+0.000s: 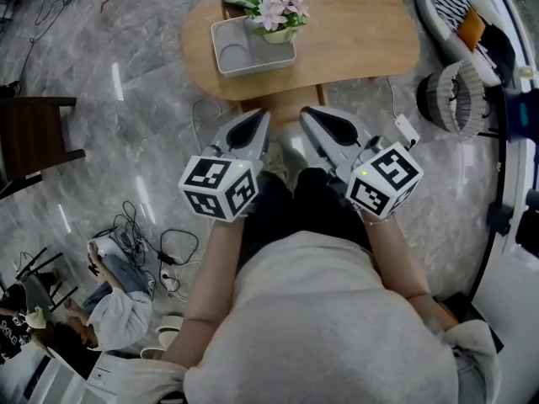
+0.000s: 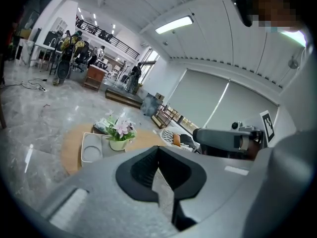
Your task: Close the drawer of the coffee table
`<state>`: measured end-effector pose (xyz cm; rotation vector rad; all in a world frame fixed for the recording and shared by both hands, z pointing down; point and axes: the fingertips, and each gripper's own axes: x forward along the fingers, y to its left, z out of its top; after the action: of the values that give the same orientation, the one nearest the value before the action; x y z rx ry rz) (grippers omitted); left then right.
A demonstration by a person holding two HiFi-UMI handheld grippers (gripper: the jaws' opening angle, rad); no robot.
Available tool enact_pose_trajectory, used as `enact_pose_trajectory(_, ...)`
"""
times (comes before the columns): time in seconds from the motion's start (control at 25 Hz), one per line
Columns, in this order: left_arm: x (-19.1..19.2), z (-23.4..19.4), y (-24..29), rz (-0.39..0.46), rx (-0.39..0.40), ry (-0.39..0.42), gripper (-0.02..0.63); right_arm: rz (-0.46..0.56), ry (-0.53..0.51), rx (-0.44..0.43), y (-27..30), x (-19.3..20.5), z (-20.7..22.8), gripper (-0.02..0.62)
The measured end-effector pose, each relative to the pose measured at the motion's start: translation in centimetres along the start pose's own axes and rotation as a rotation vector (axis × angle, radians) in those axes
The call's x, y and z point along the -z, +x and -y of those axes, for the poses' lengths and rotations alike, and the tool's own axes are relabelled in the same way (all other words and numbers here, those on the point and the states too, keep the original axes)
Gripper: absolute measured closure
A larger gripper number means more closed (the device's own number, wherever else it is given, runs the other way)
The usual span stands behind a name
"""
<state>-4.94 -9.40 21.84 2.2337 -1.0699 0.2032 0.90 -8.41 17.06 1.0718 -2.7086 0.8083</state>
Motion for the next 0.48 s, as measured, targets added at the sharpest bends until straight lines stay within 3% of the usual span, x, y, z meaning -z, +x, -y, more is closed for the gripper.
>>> enact_pose_trajectory(0.48,1.3,-2.0,2.5,-0.064,0.014,-0.027,0.604,-0.04,0.044,0.002,2.6,0.8,2.5,0.592)
